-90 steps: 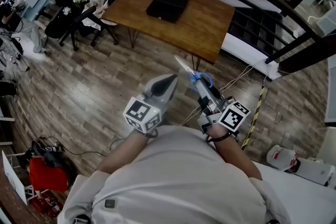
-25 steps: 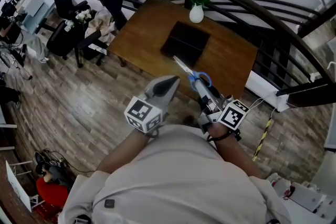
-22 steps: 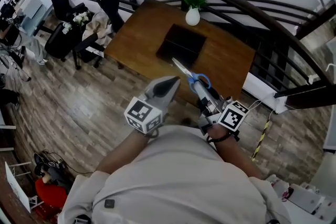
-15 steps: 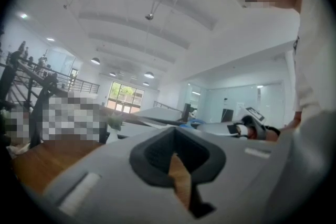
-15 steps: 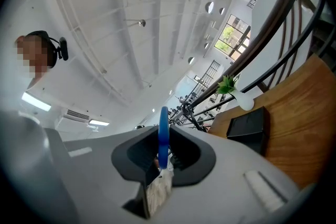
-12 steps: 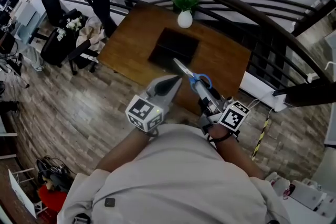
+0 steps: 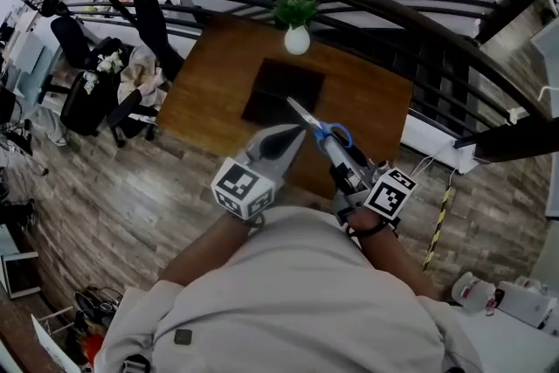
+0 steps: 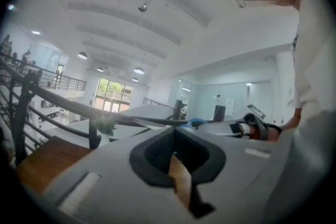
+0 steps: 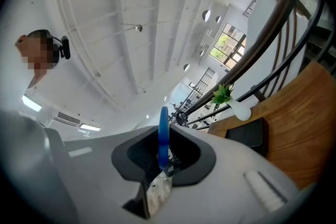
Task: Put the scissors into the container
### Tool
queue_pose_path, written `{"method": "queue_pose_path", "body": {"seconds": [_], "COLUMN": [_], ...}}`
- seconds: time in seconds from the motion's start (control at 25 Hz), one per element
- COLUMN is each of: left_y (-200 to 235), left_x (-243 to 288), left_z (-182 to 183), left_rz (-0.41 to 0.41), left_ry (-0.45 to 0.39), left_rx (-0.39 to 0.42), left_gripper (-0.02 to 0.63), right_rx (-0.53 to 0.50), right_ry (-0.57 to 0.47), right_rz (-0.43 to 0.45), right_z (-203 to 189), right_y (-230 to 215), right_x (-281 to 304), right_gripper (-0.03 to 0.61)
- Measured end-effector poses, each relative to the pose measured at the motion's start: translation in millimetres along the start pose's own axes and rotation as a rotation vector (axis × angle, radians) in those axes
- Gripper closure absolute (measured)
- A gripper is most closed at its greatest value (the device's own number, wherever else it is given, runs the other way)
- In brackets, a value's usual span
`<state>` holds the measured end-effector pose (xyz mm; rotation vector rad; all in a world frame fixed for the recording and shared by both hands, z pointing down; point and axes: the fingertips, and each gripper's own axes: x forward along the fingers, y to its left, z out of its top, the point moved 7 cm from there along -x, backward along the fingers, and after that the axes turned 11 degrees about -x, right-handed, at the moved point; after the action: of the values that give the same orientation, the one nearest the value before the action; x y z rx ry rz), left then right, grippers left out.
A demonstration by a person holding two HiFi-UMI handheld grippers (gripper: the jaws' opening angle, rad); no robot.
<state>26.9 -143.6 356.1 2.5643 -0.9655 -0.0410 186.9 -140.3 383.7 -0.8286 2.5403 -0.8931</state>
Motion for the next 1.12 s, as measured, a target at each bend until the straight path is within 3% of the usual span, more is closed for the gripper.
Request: {"method": "queue_pose_path", "body": {"seconds": [0.88,1.12], "left_y": [128.4,152.9], "left_x": [-40.8,-59.8], "left_z": [75.0,73.1], "left_rz": [-0.196,-0.216], "left_ry": [0.044,0.063], "left_rx": [0.047,0.025], "left_gripper": [0.611,0.611], "right_rx": [-0.041,-0.037], "right_ry": [-0.144,-0.141], "right_rz": [-0.123,-0.138], "right_z": [-16.8,-34.0], "right_y": [32.7,42.6], "right_x": [133.7,159.6], "right_gripper": [0.522,0.522]}}
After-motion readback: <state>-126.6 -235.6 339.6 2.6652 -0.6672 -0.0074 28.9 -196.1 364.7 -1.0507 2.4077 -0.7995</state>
